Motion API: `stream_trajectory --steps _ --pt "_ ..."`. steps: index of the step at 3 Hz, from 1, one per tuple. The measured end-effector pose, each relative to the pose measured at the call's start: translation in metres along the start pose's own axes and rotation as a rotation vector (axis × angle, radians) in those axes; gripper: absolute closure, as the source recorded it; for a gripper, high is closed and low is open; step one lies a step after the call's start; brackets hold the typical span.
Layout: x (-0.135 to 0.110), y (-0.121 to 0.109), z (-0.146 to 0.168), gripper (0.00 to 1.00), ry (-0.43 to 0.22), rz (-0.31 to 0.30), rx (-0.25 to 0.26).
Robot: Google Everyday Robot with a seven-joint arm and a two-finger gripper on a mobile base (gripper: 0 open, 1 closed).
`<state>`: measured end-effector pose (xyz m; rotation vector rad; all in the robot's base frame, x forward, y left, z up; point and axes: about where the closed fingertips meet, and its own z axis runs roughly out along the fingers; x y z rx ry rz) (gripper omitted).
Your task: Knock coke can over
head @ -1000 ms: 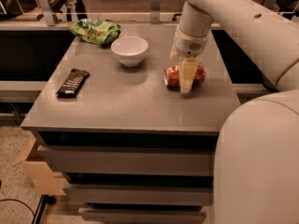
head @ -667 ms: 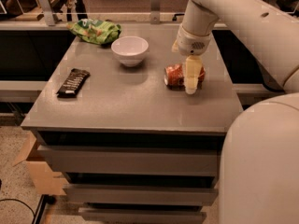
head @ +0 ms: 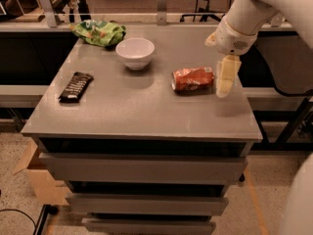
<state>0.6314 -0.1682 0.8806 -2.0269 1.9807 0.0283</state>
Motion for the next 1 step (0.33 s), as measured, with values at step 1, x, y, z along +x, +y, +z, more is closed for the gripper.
stream_trajectory --steps 1 --pt "0.0341 0.0071 -0.0210 0.00 -0.033 0.076 0.061"
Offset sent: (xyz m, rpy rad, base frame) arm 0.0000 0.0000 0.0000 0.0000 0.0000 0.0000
